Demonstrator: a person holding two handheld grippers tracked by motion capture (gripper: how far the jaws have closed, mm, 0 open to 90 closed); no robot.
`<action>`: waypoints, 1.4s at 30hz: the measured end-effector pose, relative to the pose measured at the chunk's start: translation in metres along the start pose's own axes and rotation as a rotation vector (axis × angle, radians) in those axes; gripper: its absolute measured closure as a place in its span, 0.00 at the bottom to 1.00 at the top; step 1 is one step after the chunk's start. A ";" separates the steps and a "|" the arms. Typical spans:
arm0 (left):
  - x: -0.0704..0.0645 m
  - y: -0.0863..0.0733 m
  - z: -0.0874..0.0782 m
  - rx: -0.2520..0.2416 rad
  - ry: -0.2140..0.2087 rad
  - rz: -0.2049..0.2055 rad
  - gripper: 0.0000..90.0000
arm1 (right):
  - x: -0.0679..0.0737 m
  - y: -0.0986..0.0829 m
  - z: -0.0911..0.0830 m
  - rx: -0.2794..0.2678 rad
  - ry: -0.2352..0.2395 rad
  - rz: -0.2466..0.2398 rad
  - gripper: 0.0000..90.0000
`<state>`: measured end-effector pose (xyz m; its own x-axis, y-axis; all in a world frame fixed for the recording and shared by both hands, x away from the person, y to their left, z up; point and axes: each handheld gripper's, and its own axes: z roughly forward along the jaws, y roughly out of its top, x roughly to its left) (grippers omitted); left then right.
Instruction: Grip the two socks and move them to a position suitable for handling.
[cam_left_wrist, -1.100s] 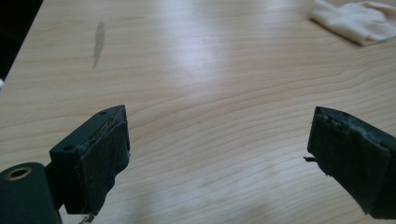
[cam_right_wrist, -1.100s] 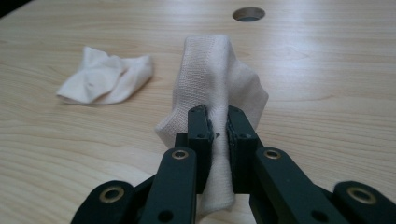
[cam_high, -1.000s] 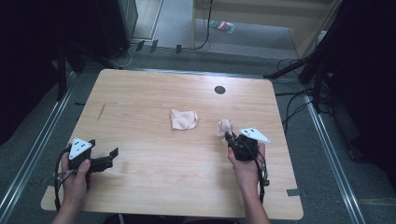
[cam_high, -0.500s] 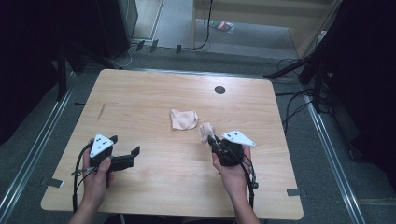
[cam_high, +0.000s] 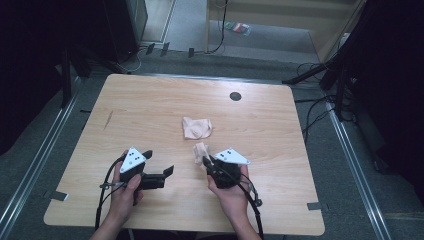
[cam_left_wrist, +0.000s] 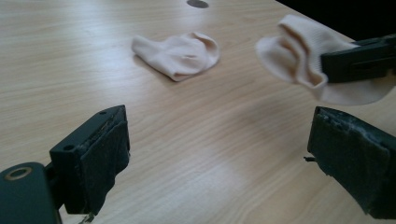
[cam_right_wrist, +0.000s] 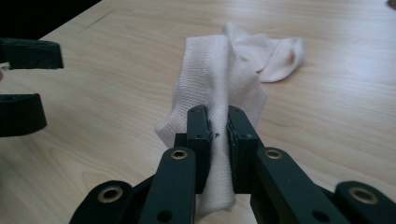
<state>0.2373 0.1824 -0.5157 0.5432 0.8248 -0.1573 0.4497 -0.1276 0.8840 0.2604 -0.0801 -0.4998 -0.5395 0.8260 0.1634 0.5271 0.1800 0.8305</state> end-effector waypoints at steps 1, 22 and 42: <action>0.000 -0.001 0.000 0.001 -0.006 -0.001 0.07 | 0.004 -0.001 0.002 0.007 0.001 -0.011 0.92; 0.025 -0.001 -0.005 0.001 0.021 -0.087 0.07 | 0.040 -0.016 0.016 0.043 0.157 -0.075 0.82; 0.028 -0.003 -0.001 0.025 0.045 -0.118 0.17 | 0.074 -0.041 0.043 0.110 0.012 -0.248 0.98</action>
<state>0.2503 0.2070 -0.5222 0.4535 0.8584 -0.2396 0.5267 -0.0412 0.8490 0.2271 -0.0033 -0.5447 -0.6685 0.7431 -0.0312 0.4453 0.4335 0.7834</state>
